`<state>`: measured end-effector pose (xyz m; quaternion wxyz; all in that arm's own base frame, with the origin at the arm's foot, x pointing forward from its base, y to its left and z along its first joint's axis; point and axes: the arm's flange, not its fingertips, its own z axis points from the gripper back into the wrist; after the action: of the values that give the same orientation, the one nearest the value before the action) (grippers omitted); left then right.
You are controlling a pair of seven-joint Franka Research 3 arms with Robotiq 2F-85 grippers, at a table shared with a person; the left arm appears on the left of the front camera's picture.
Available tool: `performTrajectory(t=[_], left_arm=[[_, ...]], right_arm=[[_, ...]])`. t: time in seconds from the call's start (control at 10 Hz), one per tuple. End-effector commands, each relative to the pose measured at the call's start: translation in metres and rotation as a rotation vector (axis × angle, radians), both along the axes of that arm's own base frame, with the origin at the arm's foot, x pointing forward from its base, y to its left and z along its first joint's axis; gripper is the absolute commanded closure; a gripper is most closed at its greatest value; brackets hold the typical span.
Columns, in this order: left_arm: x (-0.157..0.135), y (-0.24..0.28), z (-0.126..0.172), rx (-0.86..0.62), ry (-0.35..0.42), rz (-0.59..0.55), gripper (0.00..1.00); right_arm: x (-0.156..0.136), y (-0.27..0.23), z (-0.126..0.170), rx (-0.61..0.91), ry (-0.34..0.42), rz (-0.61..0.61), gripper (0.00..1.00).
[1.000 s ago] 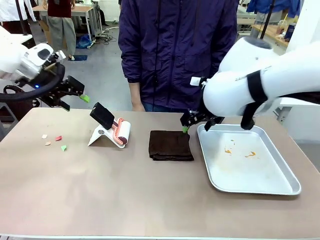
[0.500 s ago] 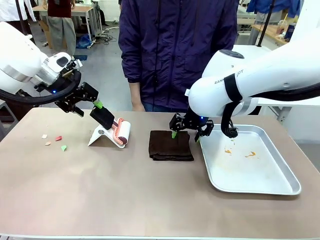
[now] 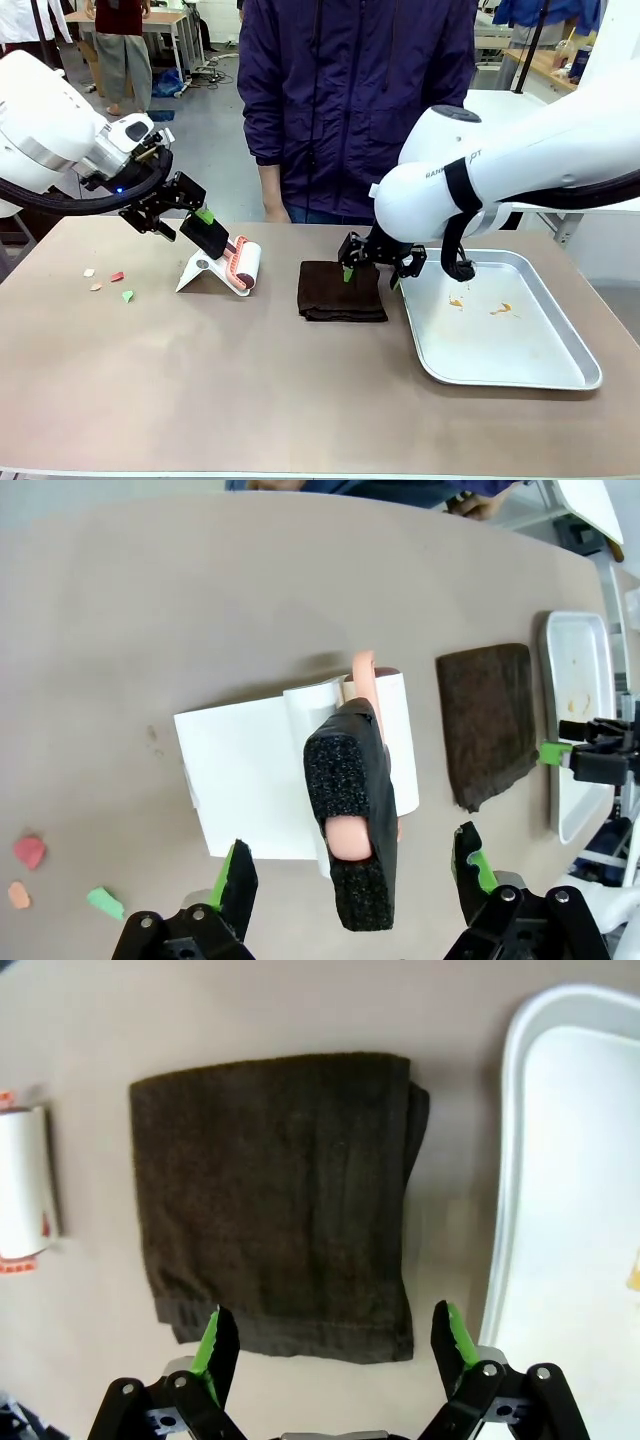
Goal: Clean the surface of the table.
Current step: Hold the Lint Roller with your left hand and the towel with your right hand.
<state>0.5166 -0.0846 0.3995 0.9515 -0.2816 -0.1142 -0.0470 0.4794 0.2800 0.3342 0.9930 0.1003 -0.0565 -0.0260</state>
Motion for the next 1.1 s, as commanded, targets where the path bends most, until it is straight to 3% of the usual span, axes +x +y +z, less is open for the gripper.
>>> performTrajectory(t=[0.0, 0.4, 1.0], left_arm=[[-0.002, -0.001, -0.005, -0.013, 0.024, 0.027, 0.00], [0.001, -0.007, -0.005, -0.045, 0.005, 0.054, 0.00], [0.004, -0.009, -0.009, -0.048, 0.015, 0.045, 0.00]], right_arm=[[0.009, 0.029, -0.018, -0.057, 0.009, -0.049, 0.00], [0.023, 0.042, -0.040, -0.114, 0.027, -0.106, 0.00], [0.028, 0.033, -0.036, -0.105, -0.009, -0.184, 0.00]])
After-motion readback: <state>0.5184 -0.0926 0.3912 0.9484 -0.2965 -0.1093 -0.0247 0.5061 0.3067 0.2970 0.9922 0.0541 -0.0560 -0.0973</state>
